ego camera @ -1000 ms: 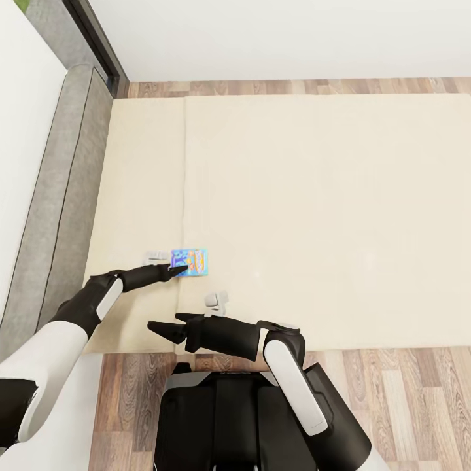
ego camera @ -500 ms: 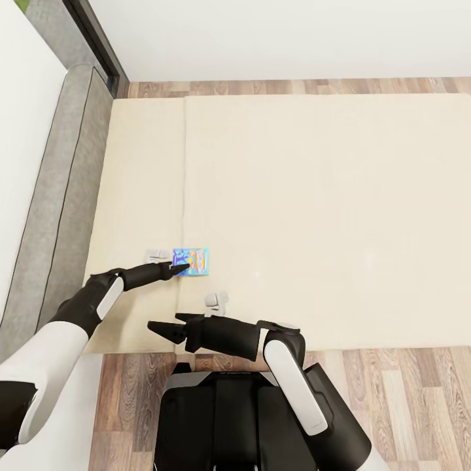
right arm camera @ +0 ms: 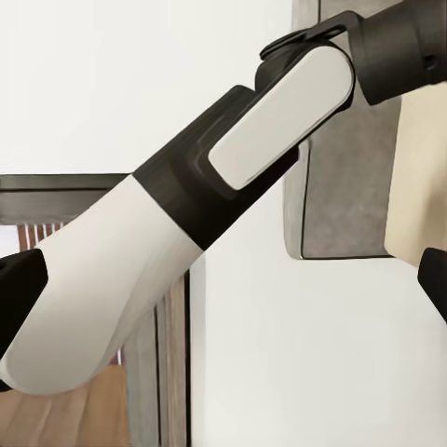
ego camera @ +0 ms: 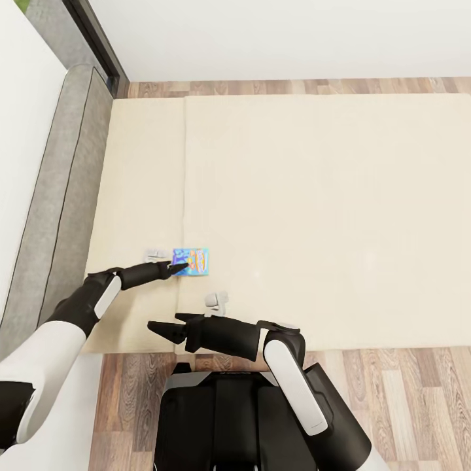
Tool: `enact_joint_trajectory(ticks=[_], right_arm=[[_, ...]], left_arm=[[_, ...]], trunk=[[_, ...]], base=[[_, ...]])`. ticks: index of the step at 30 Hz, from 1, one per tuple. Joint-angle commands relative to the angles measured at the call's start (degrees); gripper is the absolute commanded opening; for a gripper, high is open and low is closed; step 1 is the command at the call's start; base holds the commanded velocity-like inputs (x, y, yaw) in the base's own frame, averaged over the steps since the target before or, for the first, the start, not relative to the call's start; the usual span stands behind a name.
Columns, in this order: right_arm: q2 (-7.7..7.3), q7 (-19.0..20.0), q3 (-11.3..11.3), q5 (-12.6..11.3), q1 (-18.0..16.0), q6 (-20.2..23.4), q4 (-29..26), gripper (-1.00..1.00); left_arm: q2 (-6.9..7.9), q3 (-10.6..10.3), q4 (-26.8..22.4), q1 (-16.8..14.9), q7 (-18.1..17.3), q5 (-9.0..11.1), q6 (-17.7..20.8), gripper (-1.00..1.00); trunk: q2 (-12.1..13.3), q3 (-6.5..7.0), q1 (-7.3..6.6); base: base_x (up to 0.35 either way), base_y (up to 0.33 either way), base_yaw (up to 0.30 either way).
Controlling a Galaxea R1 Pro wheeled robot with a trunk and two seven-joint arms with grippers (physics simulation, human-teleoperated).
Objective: Put all the toys in the child's room - the three board games (two on the bed and one on the table), the two jigsaw puzzles on the table, and the tennis ball on the table - inside the toy box on the table in the child's room.
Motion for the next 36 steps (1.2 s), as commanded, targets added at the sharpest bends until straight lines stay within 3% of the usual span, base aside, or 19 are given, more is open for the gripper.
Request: enact_joint_trajectory(ticks=[1, 5, 10, 18, 36], right_arm=[[0.03, 0.2, -0.1, 0.1, 0.0, 0.2, 0.0, 1.0], [0.03, 0.4, 0.0, 0.1, 0.0, 0.2, 0.0, 1.0], [0.03, 0.5, 0.0, 0.2, 0.0, 0.2, 0.0, 1.0], [0.03, 0.6, 0.0, 0.4, 0.1, 0.2, 0.1, 1.0], [0.19, 0.1, 0.0, 0.8, 0.1, 0.2, 0.2, 1.0]], left_arm=[[0.13, 0.0, 0.0, -0.1, 0.3, 0.6, 0.5, 1.0], [0.54, 2.8, -0.4, -0.3, 1.3, 0.5, 0.5, 1.0], [0.69, 4.8, -2.1, -0.4, 3.5, 0.3, 0.6, 1.0], [0.69, 5.6, -4.2, -0.5, 9.5, 0.2, 0.4, 1.0], [-0.34, 5.7, -4.5, -0.7, 11.7, 0.1, -0.3, 1.0]], trunk=[[-0.1, -0.06, 0.03], [-0.1, -0.06, 0.03], [-0.1, -0.06, 0.03], [-0.1, -0.06, 0.03], [-0.1, -0.06, 0.03]], base=[[0.0, 0.0, 0.0], [0.0, 0.0, 0.0], [0.0, 0.0, 0.0], [0.0, 0.0, 0.0], [0.0, 0.0, 0.0]])
